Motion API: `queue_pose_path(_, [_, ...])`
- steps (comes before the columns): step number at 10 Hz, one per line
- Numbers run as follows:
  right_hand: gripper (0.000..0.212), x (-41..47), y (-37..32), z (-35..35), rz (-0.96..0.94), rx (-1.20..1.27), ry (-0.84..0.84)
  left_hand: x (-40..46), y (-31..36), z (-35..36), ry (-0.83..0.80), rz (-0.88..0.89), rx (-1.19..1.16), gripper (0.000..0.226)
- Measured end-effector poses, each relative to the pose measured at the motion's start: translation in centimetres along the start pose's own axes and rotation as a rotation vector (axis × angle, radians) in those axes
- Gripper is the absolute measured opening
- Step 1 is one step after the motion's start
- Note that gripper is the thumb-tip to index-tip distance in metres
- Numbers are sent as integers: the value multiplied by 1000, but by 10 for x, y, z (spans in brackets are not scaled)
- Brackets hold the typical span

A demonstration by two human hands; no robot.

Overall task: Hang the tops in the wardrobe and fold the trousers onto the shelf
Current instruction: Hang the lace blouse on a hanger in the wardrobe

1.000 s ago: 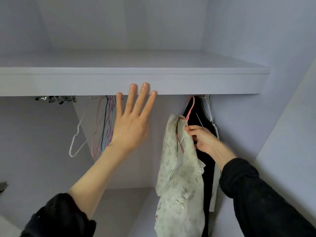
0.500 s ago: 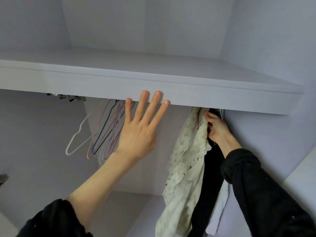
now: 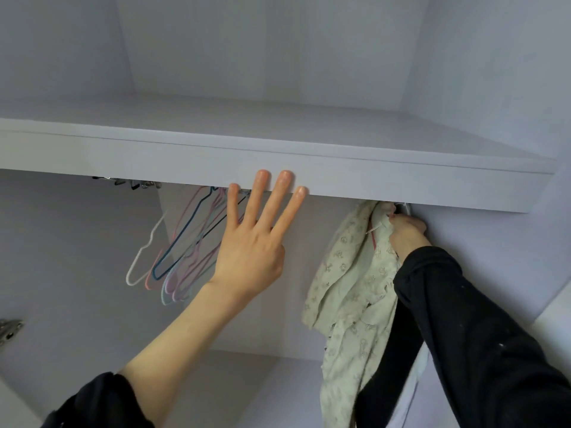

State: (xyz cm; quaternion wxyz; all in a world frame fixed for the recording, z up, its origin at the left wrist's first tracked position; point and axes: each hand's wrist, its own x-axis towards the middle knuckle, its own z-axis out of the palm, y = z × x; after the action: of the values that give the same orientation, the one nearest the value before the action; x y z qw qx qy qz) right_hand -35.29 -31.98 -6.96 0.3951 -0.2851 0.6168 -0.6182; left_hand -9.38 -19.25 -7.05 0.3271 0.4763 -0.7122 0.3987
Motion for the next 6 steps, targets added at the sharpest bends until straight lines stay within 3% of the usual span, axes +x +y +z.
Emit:
queue_pose_path(2, [42, -3, 5, 12, 19, -337, 155, -1, 0, -6, -61, -16, 5, 105])
queue_pose_path(4, [46, -43, 21, -18, -158, -485, 12, -5, 17, -21, -134, -104, -99, 90])
queue_pose_path(6, [43, -145, 38, -85, -257, -564, -101, -53, 56, -32, -351, -121, -630, 62])
